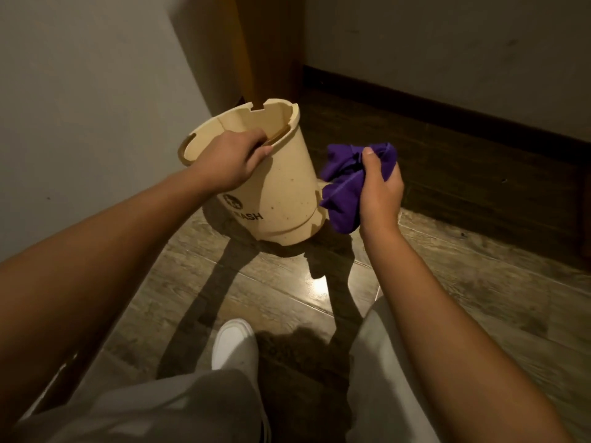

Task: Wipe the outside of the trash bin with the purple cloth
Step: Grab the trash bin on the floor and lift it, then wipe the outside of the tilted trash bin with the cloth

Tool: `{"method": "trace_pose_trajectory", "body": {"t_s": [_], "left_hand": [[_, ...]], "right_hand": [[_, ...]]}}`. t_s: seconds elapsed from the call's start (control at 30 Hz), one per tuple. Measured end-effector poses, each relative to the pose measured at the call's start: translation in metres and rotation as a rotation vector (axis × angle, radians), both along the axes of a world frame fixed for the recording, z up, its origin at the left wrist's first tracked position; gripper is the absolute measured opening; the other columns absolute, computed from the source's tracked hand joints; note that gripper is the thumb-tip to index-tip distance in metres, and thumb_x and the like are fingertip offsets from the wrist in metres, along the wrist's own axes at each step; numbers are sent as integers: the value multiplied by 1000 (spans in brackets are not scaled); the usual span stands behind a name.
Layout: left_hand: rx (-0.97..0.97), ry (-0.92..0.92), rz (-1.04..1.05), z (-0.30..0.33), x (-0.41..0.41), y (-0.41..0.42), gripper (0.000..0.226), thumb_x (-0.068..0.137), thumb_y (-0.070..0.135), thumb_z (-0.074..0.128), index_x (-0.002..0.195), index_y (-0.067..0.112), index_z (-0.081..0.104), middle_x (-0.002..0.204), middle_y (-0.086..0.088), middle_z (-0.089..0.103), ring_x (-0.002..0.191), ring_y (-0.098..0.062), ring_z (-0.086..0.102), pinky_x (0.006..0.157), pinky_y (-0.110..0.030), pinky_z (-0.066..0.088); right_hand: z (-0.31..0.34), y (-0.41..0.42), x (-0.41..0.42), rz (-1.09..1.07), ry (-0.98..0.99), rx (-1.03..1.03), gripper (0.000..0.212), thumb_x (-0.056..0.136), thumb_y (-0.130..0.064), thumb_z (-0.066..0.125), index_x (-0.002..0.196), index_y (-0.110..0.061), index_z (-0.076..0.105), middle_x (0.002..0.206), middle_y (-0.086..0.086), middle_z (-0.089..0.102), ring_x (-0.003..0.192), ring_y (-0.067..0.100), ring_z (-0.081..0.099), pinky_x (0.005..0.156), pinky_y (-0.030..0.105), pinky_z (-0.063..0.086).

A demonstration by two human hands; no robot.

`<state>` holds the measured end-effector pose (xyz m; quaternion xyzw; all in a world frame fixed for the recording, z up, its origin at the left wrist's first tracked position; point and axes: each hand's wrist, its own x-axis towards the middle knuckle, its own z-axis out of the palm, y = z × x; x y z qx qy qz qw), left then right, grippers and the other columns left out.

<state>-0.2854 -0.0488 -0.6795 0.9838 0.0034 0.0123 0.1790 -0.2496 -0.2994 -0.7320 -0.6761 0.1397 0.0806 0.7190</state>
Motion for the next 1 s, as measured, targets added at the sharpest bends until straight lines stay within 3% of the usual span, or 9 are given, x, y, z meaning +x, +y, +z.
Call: {"method": "trace_pose_trajectory", "body": {"t_s": [0.13, 0.2, 0.37, 0.5, 0.63, 0.73, 0.8, 0.93, 1.0], "left_hand": [[-69, 12, 33, 2, 0, 4, 30, 107, 37, 43, 123, 18, 58, 103, 3, 56, 94, -19, 53, 75, -35, 39], [-116, 30, 54, -2, 1, 5, 32, 107, 42, 40, 124, 21, 56, 106, 4, 56, 96, -18, 53, 74, -33, 39], [-204, 49, 69, -21, -1, -3, 44, 103, 60, 33, 106, 26, 61, 97, 3, 64, 86, -17, 59, 65, -29, 40], [-139, -126, 111, -34, -13, -10, 51, 100, 64, 33, 93, 25, 65, 81, 4, 65, 68, -6, 56, 57, -22, 39], [-103, -192, 148, -37, -13, -6, 53, 100, 63, 33, 88, 22, 65, 76, 0, 66, 65, -15, 59, 56, -25, 43], [-114, -201, 177, -36, -14, -6, 50, 102, 61, 35, 86, 23, 64, 76, 3, 64, 64, -8, 55, 55, -21, 38], [-123, -204, 216, -34, -13, -8, 48, 103, 58, 38, 88, 22, 66, 78, 6, 63, 66, -2, 52, 57, -18, 36], [-174, -193, 232, -31, -10, -11, 45, 104, 55, 38, 84, 24, 62, 73, 6, 59, 67, -9, 56, 57, -23, 39], [-182, -195, 233, -32, -8, -10, 44, 105, 53, 38, 82, 23, 60, 70, 7, 56, 64, -7, 54, 56, -25, 37]], "right_hand": [[0, -9, 5, -48, 41, -28, 25, 93, -53, 65, 108, -33, 64, 109, -2, 72, 98, 18, 72, 91, 41, 59], [-2, -7, 3, -33, 47, -22, 22, 93, -53, 66, 104, -34, 65, 105, -3, 72, 95, 17, 72, 87, 39, 59], [-6, 7, 2, 42, 30, -25, 22, 94, -51, 66, 99, -31, 67, 96, -6, 71, 90, 16, 71, 76, 30, 53], [4, 20, 9, 91, -74, -89, 29, 96, -49, 64, 113, -25, 67, 102, -7, 72, 91, 9, 69, 75, 24, 49], [16, 29, 26, 144, -237, -190, 34, 99, -44, 63, 127, -24, 62, 112, -12, 68, 100, 3, 65, 82, 20, 49], [30, 44, 42, 184, -315, -257, 33, 99, -43, 63, 129, -29, 59, 111, -19, 65, 99, -4, 61, 80, 14, 44], [36, 60, 48, 226, -349, -308, 35, 98, -45, 62, 130, -30, 58, 116, -16, 65, 102, -2, 60, 82, 18, 45], [30, 88, 44, 304, -377, -372, 43, 101, -54, 53, 133, -26, 60, 123, -7, 66, 107, 7, 62, 94, 34, 53], [27, 97, 39, 301, -395, -398, 51, 101, -58, 47, 141, -28, 57, 135, -4, 63, 119, 13, 59, 100, 39, 51]]}}
